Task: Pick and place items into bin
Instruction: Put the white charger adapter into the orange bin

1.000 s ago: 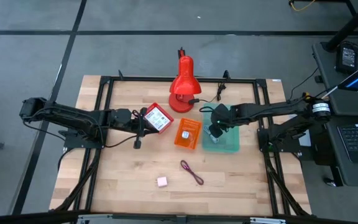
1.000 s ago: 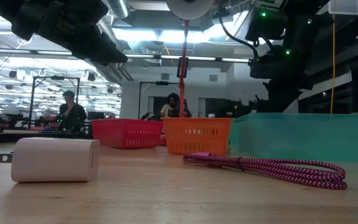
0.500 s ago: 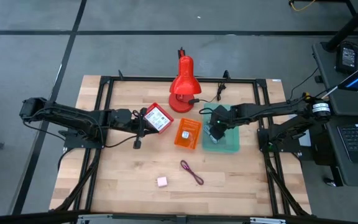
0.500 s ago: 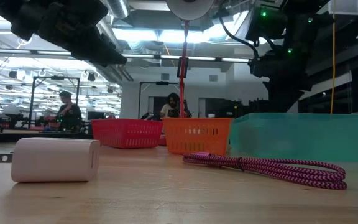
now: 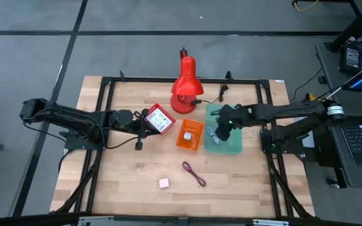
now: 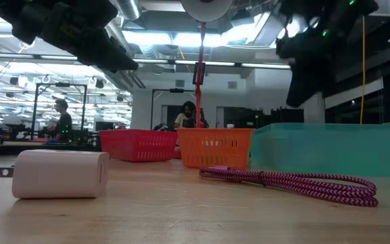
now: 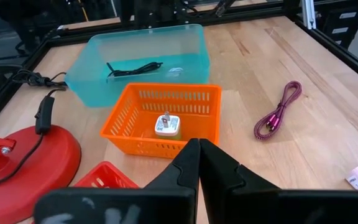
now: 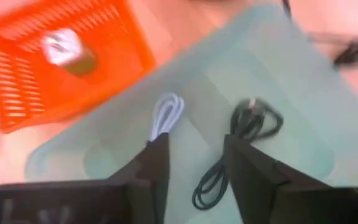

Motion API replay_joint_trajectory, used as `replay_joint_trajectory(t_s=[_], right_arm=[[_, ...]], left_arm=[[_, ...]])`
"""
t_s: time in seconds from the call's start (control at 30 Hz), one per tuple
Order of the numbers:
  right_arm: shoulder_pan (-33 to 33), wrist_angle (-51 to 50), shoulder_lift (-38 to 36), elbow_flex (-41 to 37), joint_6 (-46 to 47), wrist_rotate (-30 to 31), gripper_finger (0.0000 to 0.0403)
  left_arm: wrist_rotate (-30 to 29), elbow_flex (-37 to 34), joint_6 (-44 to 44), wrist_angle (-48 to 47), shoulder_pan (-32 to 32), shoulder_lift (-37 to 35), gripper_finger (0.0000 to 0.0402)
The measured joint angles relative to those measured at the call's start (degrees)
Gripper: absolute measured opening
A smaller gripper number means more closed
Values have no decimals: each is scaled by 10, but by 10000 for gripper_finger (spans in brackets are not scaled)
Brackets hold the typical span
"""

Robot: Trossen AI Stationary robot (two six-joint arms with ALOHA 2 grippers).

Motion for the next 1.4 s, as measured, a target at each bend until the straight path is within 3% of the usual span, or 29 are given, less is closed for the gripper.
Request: replay_joint_trajectory(t_s=[0.2, 0.27, 0.53, 0.8, 1.17, 1.4], right_arm=[[66, 19, -52, -7, -34, 84, 23], [93, 50, -61, -27, -49, 97, 8], [169, 292, -84, -139, -117, 109, 3], [223, 541, -84, -239, -210, 107, 1], [238, 610, -72, -283, -209, 108, 4], [238, 624, -47, -283, -212, 108, 4]], left_arm=[[0, 0, -11, 0, 0, 0, 6], [0, 0, -11, 0, 0, 0, 6], [8, 0, -11, 0, -4, 0, 6], [11, 0, 13, -1, -52, 0, 6], [3, 0, -8, 8, -118, 5, 3], [-14, 28, -66, -13, -161, 65, 2]])
